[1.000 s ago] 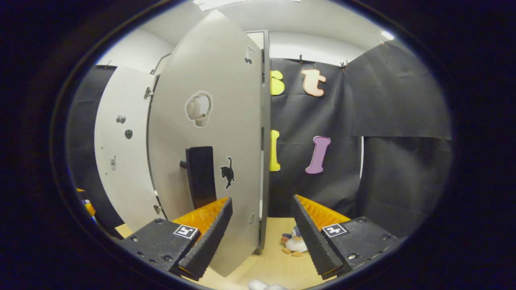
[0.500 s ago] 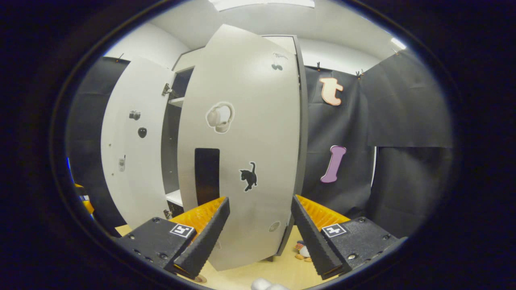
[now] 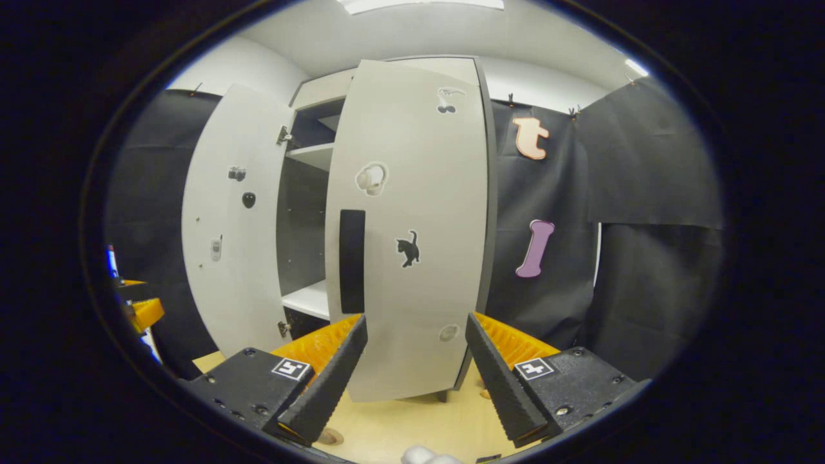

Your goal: Grasp the bottle in the cabinet with the left hand and place it on the coaster, then close the right door with the right hand and the left door with the left hand.

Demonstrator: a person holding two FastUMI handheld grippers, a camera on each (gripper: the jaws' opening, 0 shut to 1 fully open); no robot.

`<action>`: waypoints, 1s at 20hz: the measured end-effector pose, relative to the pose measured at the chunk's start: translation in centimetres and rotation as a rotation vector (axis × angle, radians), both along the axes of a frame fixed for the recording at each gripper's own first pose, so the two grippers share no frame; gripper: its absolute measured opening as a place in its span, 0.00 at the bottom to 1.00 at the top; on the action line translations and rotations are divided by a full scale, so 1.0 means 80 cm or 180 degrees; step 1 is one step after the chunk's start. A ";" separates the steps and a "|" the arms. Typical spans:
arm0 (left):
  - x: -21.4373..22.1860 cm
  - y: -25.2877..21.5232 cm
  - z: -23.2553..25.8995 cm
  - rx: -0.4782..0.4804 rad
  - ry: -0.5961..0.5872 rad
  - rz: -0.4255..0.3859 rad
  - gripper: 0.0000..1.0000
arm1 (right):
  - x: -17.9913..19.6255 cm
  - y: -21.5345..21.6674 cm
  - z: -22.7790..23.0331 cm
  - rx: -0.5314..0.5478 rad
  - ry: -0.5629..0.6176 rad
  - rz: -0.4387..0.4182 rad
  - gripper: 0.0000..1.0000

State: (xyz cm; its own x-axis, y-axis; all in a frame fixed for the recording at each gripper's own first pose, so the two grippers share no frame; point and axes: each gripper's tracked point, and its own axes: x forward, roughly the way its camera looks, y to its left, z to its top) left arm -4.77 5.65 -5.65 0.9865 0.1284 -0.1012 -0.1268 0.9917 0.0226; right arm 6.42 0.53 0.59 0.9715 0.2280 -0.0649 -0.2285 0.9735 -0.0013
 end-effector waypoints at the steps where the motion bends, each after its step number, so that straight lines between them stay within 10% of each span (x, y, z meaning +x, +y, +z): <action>1: 0.003 0.009 0.003 0.0002 -0.0009 0.0032 0.98 | -0.006 0.000 -0.007 0.0004 0.0038 -0.0017 1.00; 20: 0.157 0.231 0.047 0.0319 -0.0178 0.0445 0.98 | -0.106 0.019 -0.074 -0.0026 0.0533 -0.0295 1.00</action>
